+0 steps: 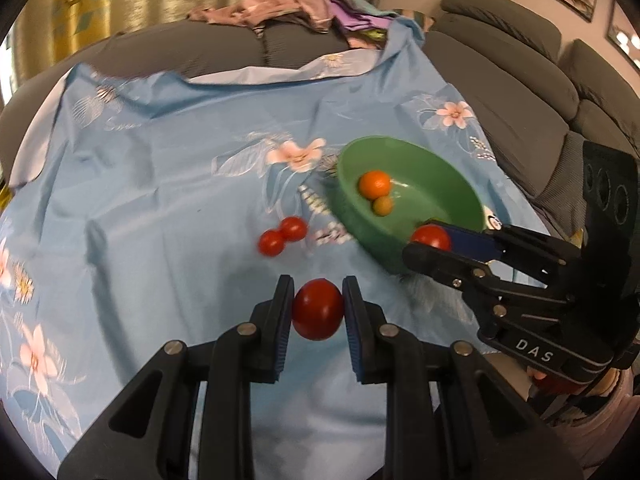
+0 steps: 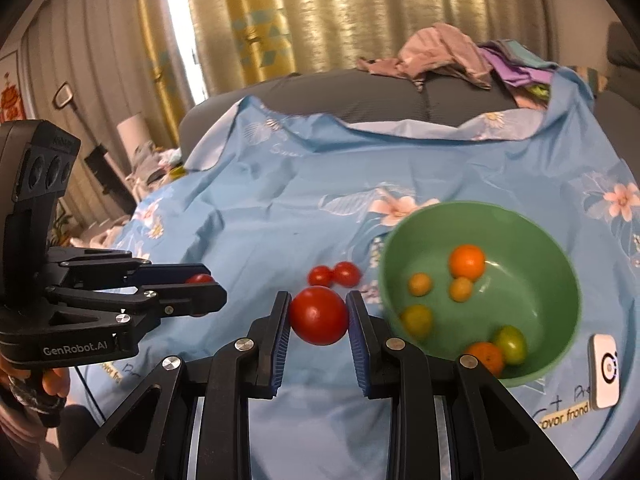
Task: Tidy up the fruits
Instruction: 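Carry both cherry tomatoes over the green bowl and release them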
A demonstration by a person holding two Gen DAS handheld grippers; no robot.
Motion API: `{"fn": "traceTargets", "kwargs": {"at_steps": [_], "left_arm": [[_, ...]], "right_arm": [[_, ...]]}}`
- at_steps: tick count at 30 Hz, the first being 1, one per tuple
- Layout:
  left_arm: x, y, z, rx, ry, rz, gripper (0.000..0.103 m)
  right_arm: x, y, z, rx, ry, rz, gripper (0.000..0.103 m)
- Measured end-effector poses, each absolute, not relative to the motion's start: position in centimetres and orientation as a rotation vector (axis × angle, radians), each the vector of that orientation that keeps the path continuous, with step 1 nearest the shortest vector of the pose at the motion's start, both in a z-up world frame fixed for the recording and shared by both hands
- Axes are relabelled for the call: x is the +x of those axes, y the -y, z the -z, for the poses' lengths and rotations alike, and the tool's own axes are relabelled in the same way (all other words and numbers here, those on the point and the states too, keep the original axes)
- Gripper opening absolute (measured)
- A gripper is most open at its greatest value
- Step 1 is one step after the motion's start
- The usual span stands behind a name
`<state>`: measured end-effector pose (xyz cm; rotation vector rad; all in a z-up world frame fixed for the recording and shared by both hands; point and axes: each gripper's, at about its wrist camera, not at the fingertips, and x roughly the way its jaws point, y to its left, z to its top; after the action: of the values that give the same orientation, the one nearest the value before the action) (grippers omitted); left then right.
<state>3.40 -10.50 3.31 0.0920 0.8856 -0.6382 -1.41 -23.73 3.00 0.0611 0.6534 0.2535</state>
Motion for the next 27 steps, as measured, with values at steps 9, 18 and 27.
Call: {"fn": "traceTargets", "kwargs": {"at_steps": [9,18,27], "left_arm": [[5.1,15.7,-3.7,0.145,-0.879,0.738,0.025],[6.8,21.3,-3.0,0.200,-0.896,0.824,0.025],[7.9,24.0,-1.5,0.238,-0.922,0.826,0.025]], "right_arm": [[-1.1,28.4,-2.9,0.130,-0.640,-0.159,0.030],[-0.7,31.8,-2.0,0.178,-0.649,-0.084,0.030],[-0.2,33.5,-1.0,0.205,-0.671,-0.056,0.030]]}}
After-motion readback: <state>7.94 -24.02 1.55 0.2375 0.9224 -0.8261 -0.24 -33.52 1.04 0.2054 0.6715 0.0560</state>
